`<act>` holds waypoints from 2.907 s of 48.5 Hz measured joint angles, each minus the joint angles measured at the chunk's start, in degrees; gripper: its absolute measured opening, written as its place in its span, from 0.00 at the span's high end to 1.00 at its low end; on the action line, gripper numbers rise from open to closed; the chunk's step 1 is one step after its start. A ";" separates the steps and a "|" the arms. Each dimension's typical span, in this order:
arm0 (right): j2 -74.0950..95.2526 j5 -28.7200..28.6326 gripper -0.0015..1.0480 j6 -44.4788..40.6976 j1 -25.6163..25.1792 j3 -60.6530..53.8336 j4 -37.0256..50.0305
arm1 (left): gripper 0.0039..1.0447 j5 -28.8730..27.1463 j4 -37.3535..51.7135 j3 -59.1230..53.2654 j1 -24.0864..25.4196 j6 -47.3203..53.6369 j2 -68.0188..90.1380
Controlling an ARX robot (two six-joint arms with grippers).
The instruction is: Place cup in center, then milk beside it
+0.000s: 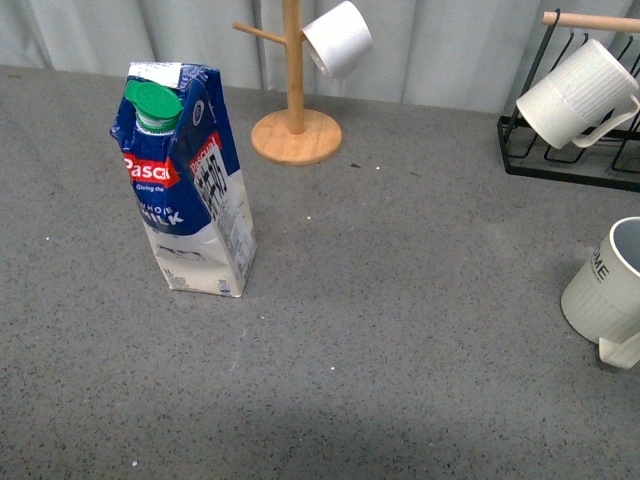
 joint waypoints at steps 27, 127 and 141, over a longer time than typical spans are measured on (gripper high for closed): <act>54.12 -8.13 0.09 15.06 -1.95 29.73 -14.84 | 0.06 0.00 0.00 0.00 0.00 0.00 0.00; 61.51 -11.67 0.34 23.63 20.33 56.22 -27.85 | 0.06 0.02 0.00 0.00 0.00 0.00 -0.02; 50.49 2.25 0.60 9.11 18.49 27.04 31.52 | 0.06 -0.13 0.00 0.00 0.00 0.00 -0.02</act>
